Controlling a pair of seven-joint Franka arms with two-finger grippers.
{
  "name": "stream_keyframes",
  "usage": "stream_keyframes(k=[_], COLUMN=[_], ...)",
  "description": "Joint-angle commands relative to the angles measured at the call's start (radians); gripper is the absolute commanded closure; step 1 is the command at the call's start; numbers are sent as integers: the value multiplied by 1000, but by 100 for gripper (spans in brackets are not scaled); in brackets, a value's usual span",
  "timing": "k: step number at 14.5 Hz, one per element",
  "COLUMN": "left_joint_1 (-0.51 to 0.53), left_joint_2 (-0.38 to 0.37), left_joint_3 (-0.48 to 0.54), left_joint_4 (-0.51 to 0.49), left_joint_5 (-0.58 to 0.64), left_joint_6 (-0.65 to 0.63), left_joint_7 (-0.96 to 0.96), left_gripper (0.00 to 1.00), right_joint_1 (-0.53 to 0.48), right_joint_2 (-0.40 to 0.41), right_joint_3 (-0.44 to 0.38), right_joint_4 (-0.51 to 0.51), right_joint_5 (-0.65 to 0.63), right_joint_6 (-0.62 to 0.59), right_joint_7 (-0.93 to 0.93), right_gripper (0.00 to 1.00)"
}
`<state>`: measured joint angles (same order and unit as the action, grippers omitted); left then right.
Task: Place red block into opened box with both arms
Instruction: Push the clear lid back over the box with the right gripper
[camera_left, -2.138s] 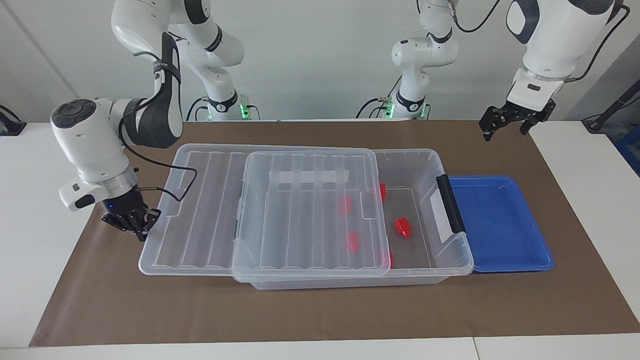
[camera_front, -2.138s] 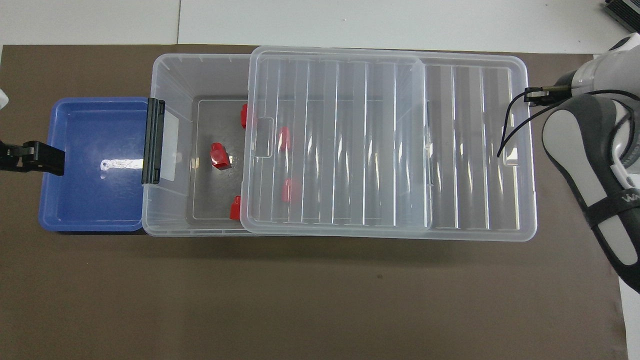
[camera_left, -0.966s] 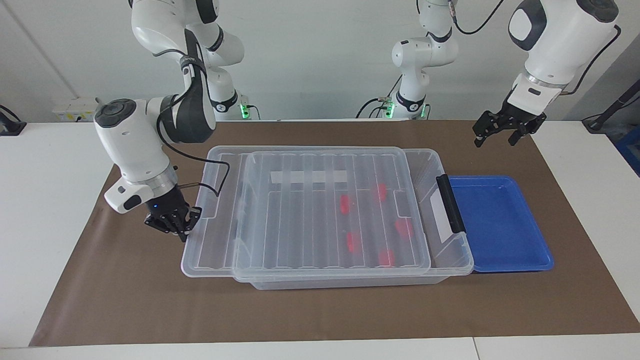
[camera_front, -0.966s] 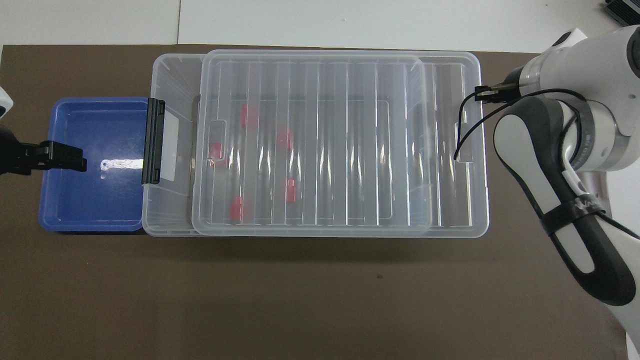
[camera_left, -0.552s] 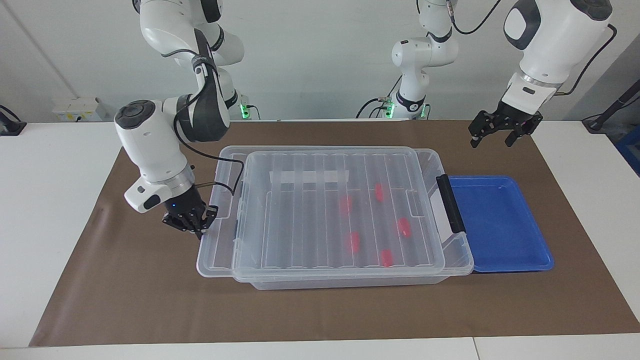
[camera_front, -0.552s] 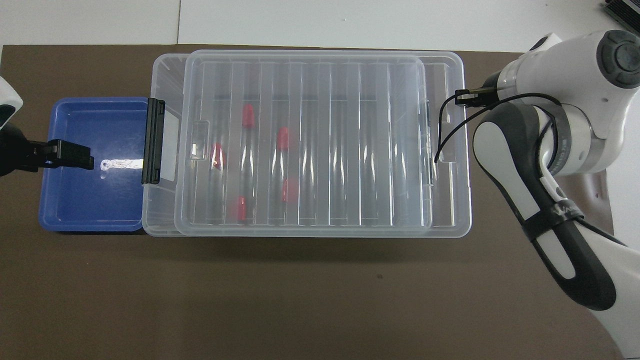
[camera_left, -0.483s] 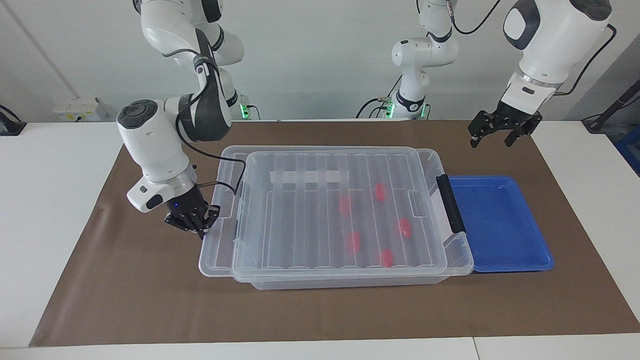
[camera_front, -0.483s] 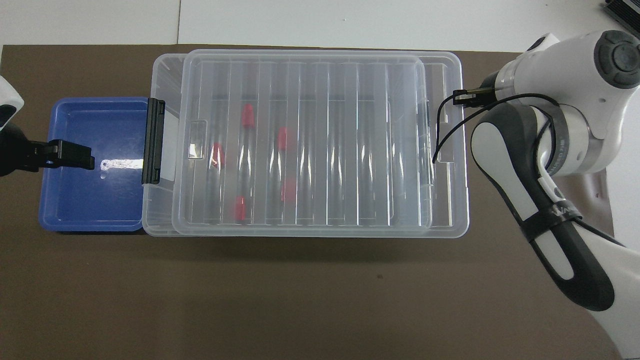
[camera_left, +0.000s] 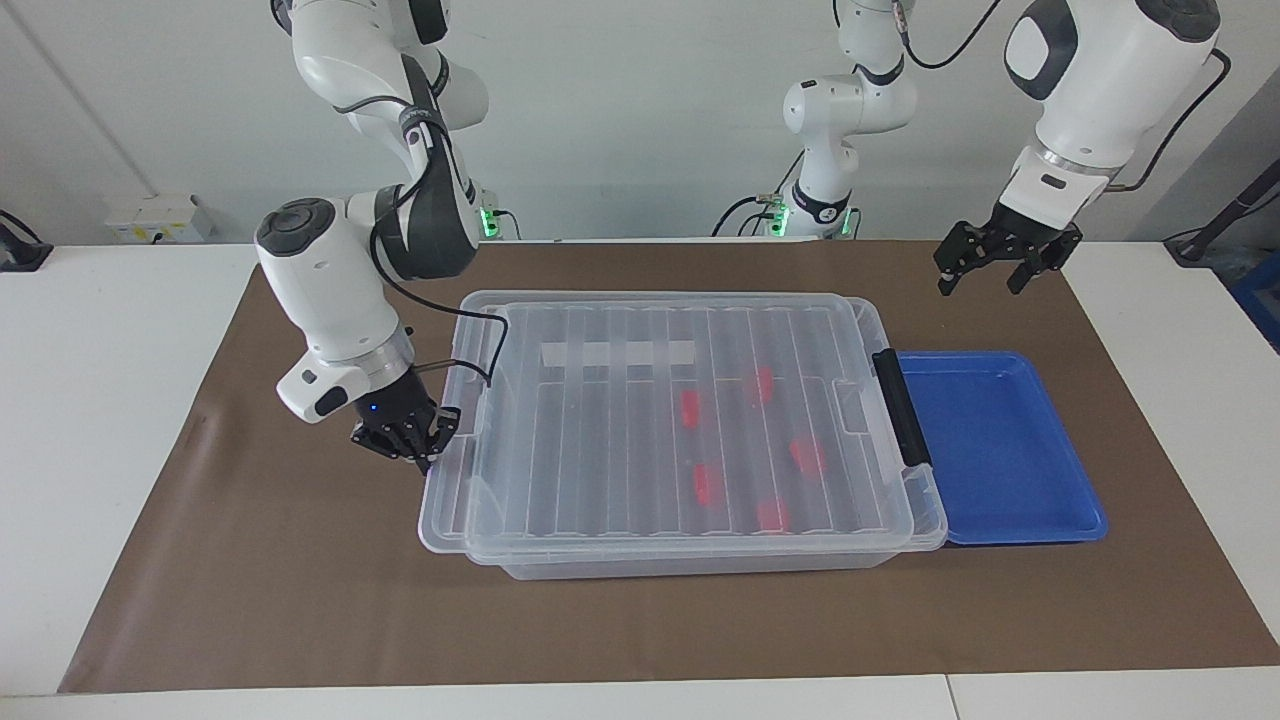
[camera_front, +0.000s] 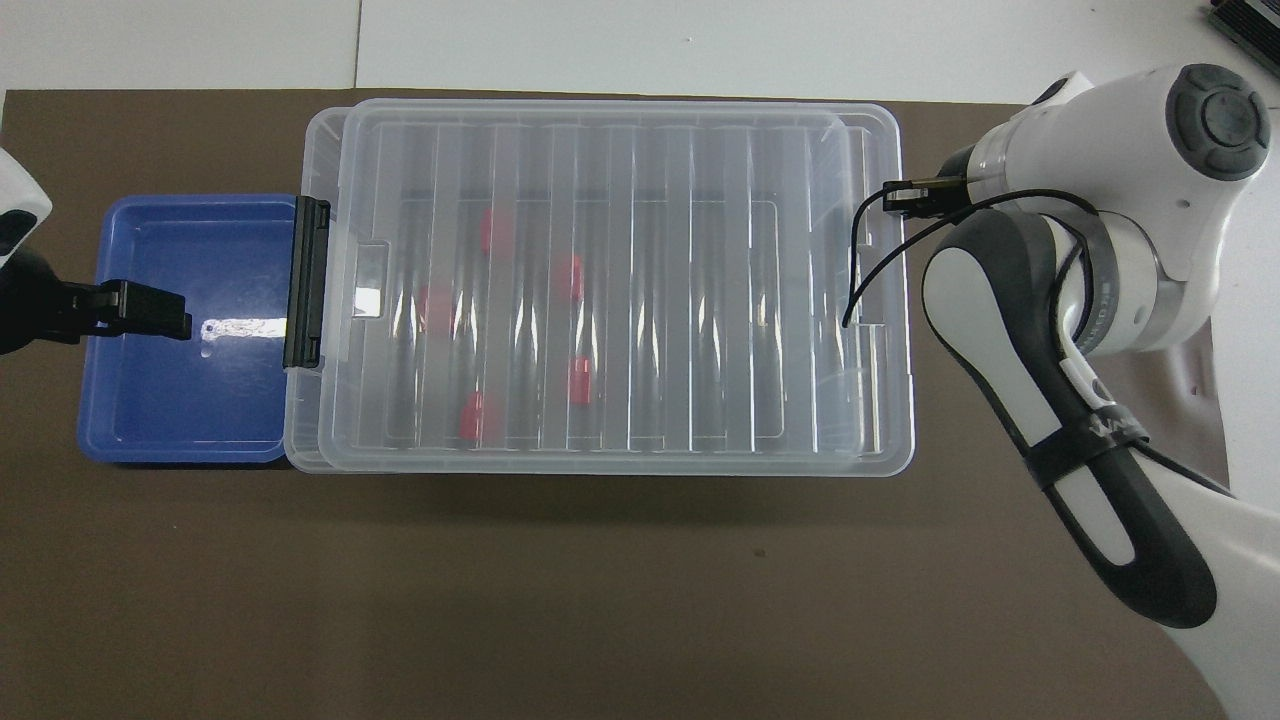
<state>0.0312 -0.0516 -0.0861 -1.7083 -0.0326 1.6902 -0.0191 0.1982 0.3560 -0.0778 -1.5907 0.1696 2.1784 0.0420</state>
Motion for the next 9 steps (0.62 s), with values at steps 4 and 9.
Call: stream_keyframes(k=[4,9], left_joint_1=[-19,-53], left_joint_2=[-30,-31], left_joint_3=[20,55], left_joint_4=[-36,-36], left_joint_5=[-4,-3], left_joint_6=[16,6], left_joint_7=[5,5], left_gripper=[0,0], right_joint_1=[7,0], right_joint_2=[-17,-18], right_joint_3=[7,4], right_joint_4=[-29,-22], right_joint_5=[47,64], right_joint_6=[-29,-57], right_joint_7=[7,6], right_gripper=[100,100])
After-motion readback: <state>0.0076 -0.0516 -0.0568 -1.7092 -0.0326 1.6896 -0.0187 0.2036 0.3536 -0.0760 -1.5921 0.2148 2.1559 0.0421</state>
